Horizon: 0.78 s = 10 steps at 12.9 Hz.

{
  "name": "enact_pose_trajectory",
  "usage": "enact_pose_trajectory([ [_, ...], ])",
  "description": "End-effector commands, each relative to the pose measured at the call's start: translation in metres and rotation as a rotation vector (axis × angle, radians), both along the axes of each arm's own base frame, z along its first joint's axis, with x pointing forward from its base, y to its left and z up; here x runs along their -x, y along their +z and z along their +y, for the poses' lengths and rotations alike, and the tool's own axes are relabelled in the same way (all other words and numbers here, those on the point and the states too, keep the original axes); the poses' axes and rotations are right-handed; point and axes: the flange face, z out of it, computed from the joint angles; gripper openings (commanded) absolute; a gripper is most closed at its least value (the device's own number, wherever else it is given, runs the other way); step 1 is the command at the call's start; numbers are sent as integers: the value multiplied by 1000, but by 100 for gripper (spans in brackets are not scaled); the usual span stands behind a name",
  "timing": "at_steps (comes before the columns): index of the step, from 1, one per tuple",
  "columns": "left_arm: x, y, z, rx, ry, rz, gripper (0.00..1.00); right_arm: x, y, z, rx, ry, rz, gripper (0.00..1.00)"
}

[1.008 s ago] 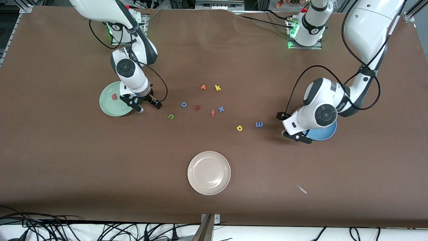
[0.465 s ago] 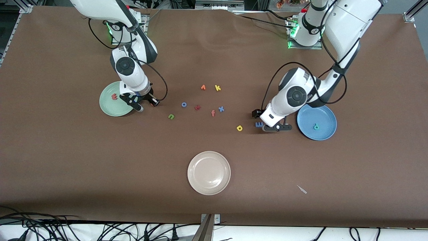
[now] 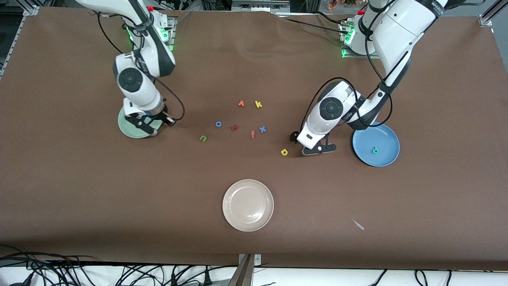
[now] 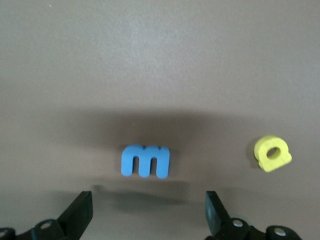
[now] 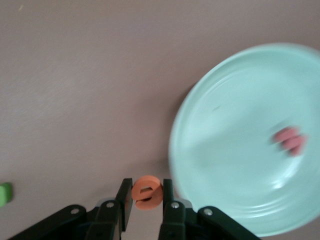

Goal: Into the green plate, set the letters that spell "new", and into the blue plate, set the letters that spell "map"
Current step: 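Drop the orange 6 on the green plate while the left gripper reaches the m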

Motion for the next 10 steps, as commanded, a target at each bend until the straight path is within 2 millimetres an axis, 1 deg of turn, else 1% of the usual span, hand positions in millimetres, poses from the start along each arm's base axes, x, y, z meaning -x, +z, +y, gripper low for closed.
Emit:
enact_pose_trajectory([
  [1, -13, 1, -2, -5, 3, -23, 98, 7, 14, -56, -4, 79, 56, 13],
  [2, -14, -1, -2, -4, 1, -22, 96, 18, 3, -73, -4, 86, 81, 13],
  [3, -15, -1, -1, -5, -4, -25, 95, 32, -8, -83, -5, 85, 108, 14],
  [4, -15, -4, 0, -9, -11, -23, 94, 40, -14, -86, -4, 83, 123, 17],
  [5, -13, -7, -2, -18, -34, -26, 93, 42, -18, -92, -3, 78, 135, 30],
  [6, -12, -9, -2, -30, -65, -34, 92, 42, -19, -96, -1, 70, 141, 75],
  [7, -12, -8, -1, -34, -83, -34, 92, 41, -17, -96, -1, 67, 138, 99],
  [8, -10, -9, -3, -38, -97, -29, 92, 38, -14, -95, -2, 65, 127, 99],
  [10, -8, -9, -3, -55, -104, -11, 86, 24, -4, -83, -1, 85, 89, 99],
])
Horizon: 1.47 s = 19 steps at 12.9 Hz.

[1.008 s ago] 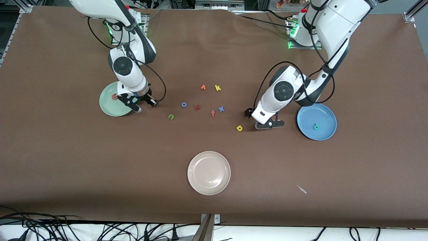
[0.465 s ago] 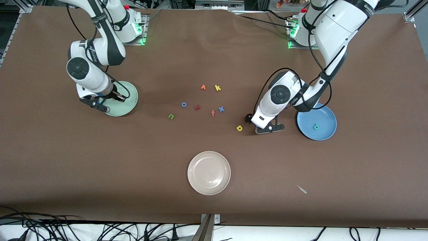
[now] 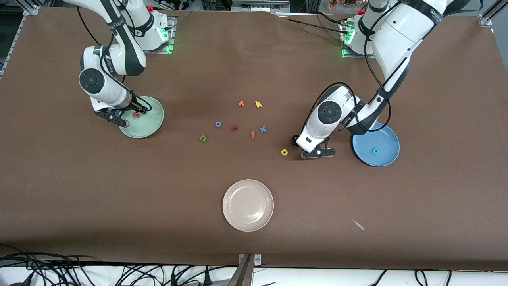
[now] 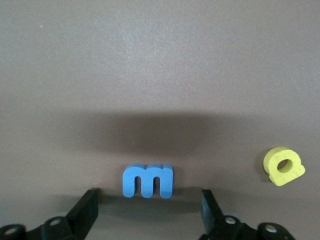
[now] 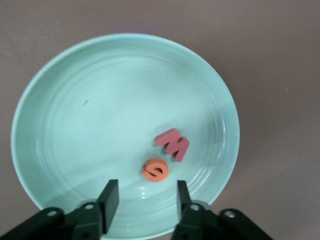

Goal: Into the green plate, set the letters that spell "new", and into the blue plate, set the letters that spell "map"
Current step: 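Grasp the blue m with the left gripper while the right gripper grasps the u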

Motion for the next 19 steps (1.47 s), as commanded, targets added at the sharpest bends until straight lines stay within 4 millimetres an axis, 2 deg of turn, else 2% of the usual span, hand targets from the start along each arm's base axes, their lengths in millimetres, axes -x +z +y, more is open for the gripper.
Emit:
enact_pose_trajectory([
  [1, -2, 1, -1, -43, -56, 17, 82, -22, 22, 27, -18, 48, -65, 99],
  [2, -3, 4, -1, -50, -68, 21, 78, -37, 34, 53, -27, 68, -96, 99],
  [3, -8, 7, -1, -54, -67, 22, 75, -52, 37, 72, -28, 37, -121, 99],
  [4, -10, 8, -2, -58, -66, 24, 73, -64, 36, 93, -28, 15, -137, 99],
  [5, -11, 8, -2, -58, -66, 25, 71, -75, 36, 125, -42, -2, -154, 99],
  [6, -12, 8, -2, -57, -64, 24, 70, -87, 36, 148, -49, -40, -173, 99],
  [8, -14, 5, -3, -52, -58, 26, 68, -101, 24, 187, -62, -70, -185, 99],
  [9, -13, 5, -7, -49, -59, 26, 67, -103, 16, 199, -65, -56, -182, 99],
  [11, -15, 2, -7, -46, -51, 31, 66, -100, -2, 210, -69, -59, -187, 99],
  [13, -16, 1, -10, -42, -53, 31, 61, -95, -14, 222, -77, -173, -218, 99],
  [14, -17, 0, -9, -43, -55, 31, 59, -91, -21, 234, -90, -207, -237, 99],
  [16, -16, 0, -9, -44, -58, 32, 49, -84, -31, 248, -98, -258, -249, 99],
  [17, -16, 0, -9, -45, -57, 32, 43, -83, -34, 248, -96, -269, -248, 99],
  [19, -16, 0, -9, -44, -60, 32, 37, -77, -38, 251, -90, -275, -239, 98],
])
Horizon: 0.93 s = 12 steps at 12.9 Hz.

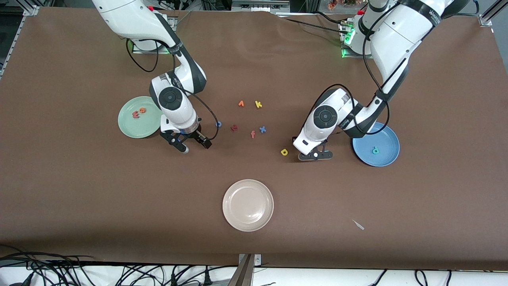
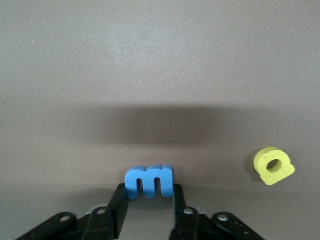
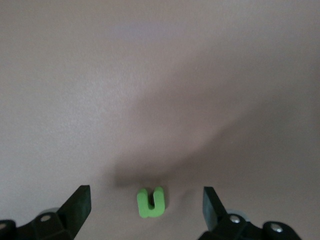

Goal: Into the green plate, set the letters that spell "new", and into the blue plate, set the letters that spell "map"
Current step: 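Grasp the blue m with the left gripper while the right gripper grasps the u, then drop the m on the blue plate while the right gripper drops the u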

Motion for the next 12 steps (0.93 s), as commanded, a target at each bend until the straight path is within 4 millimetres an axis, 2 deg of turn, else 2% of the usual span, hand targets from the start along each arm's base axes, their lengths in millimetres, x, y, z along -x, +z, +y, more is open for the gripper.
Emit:
enact_pose_trajectory([
  [1, -4, -7, 1, -20, -23, 3, 36, 5, -6, 4, -5, -21, 6, 98],
  [2, -4, -7, 1, -20, -26, 2, 34, 6, -7, 3, -9, -21, 0, 94],
  [3, -4, -7, 1, -20, -28, 2, 33, 8, -10, 3, -12, -19, -4, 84],
  [4, -5, -6, 2, -21, -34, 3, 32, 10, -16, 2, -10, -19, -1, 78],
  [6, -13, 4, 16, -61, -88, 51, 32, 16, -20, 7, -8, -9, 3, 75],
  [7, -21, 13, 21, -87, -135, 88, 32, 16, -20, 7, -8, -9, 3, 65],
  [8, -26, 18, 30, -107, -176, 125, 31, 17, -21, 8, -7, -7, 4, 42],
  [9, -34, 22, 50, -105, -219, 159, 31, 17, -21, 8, -7, -9, 4, 22],
  [10, -41, 30, 73, -101, -277, 176, 31, 17, -19, 8, -7, -9, 4, 14],
  [12, -52, 42, 123, -89, -406, 240, 31, 15, -13, 7, -8, -1, -1, 5],
])
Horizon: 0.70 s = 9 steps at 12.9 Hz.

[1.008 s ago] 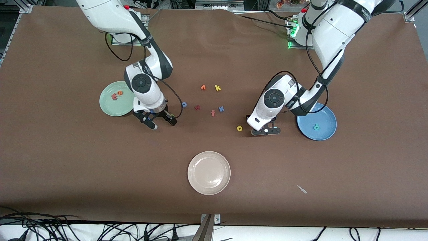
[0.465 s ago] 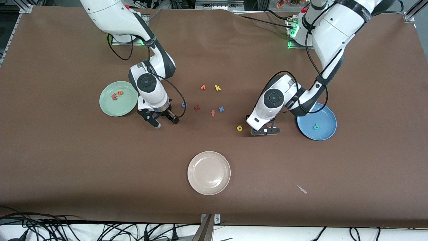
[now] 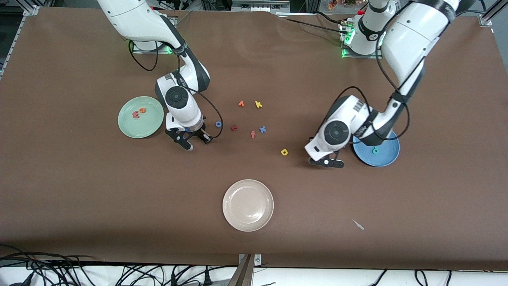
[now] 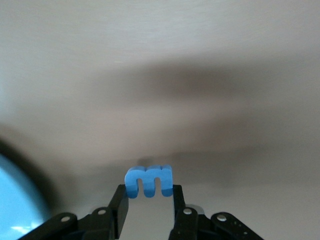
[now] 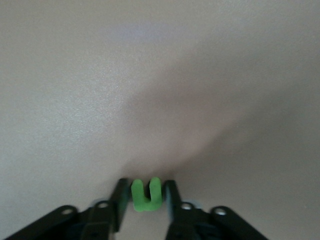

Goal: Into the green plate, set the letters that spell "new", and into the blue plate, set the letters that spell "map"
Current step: 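Drop the m on the blue plate while the right gripper drops the u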

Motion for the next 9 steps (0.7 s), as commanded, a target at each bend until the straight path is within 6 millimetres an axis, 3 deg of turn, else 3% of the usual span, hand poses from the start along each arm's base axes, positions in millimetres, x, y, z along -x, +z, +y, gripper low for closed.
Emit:
enact_pose_trajectory([
  [1, -15, 21, 64, 33, -157, 70, 31, 0, 12, -1, -8, 3, -10, 3],
  [4, -25, 18, 134, 115, -314, 129, 31, -9, 52, -32, 58, 37, 55, 2],
  [5, -27, 18, 156, 139, -352, 139, 31, -11, 62, -52, 91, 53, 103, 2],
  [7, -28, 14, 180, 157, -408, 154, 36, -13, 86, -86, 114, 91, 145, 2],
  [9, -27, 12, 180, 158, -412, 162, 100, 0, 86, -123, 119, 128, 172, 2],
])
